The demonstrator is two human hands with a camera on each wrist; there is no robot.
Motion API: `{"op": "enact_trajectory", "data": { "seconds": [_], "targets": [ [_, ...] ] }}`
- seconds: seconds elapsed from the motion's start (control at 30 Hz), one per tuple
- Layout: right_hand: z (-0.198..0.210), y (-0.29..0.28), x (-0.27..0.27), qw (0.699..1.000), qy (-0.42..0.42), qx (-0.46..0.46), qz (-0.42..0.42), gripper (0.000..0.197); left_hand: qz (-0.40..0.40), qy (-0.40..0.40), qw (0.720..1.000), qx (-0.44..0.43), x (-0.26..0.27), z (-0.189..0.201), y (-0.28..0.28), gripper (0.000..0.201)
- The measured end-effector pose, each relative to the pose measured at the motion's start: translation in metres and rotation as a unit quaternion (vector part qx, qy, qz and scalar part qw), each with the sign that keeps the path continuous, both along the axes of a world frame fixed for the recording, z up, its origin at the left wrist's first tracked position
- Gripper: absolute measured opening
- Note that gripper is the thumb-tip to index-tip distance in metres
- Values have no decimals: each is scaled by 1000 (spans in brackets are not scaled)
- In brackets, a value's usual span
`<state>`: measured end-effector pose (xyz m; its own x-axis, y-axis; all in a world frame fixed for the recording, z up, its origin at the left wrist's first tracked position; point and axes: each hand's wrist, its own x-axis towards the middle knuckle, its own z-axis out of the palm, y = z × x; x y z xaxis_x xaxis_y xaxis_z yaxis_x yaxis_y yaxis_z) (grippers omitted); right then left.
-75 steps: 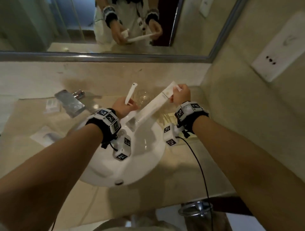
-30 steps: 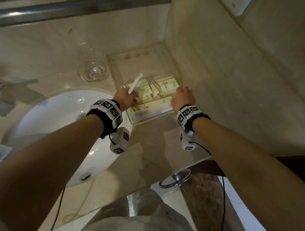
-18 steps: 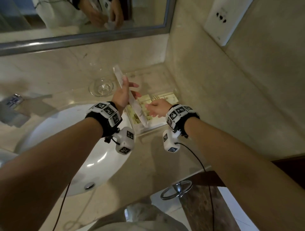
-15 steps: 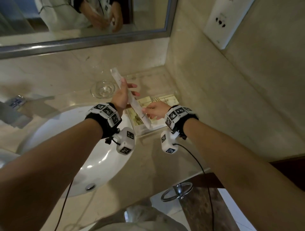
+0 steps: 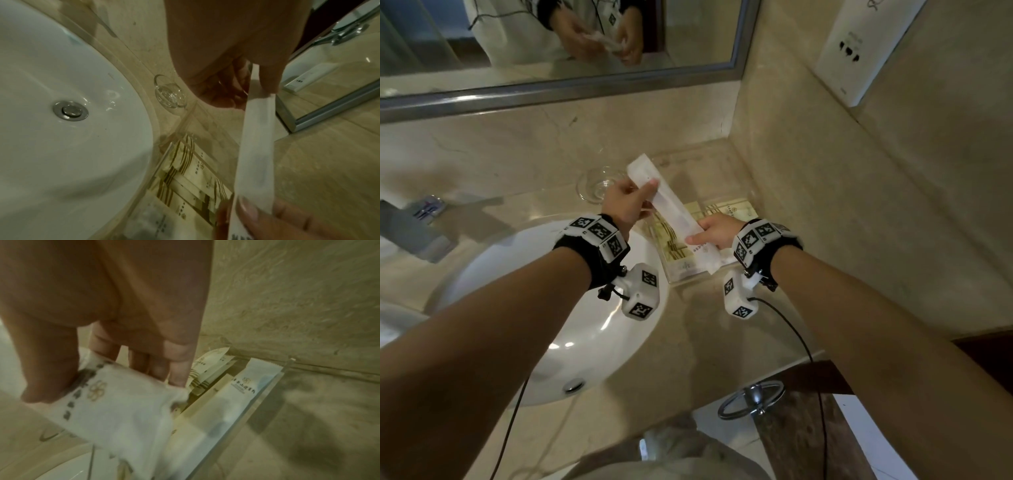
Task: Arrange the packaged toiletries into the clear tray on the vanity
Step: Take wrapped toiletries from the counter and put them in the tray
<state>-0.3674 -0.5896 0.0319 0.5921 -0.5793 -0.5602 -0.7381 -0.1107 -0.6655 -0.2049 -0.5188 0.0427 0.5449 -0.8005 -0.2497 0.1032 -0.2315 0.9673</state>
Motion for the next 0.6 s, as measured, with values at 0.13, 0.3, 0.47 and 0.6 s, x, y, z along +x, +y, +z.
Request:
{"op": "enact_trajectory", "data": {
  "seconds": [0.13,0.3,0.47,0.6],
  "targets": [
    [-1,-3,-9,1000,8,16,7,39,29,-9,1000,0,4,-2,-4,12],
    [-2,-15,-26,998,24,57,-28,37,79,-5,997,5,5,-7,-6,20],
    [-7,-41,-48,973,-27,104,-204,46,38,-32,995,91,11,-24,-8,24],
    [-15,-55,-62,951,-69,72,-293,39,-38,-56,985,160,1,-30,-9,20]
  ]
}}
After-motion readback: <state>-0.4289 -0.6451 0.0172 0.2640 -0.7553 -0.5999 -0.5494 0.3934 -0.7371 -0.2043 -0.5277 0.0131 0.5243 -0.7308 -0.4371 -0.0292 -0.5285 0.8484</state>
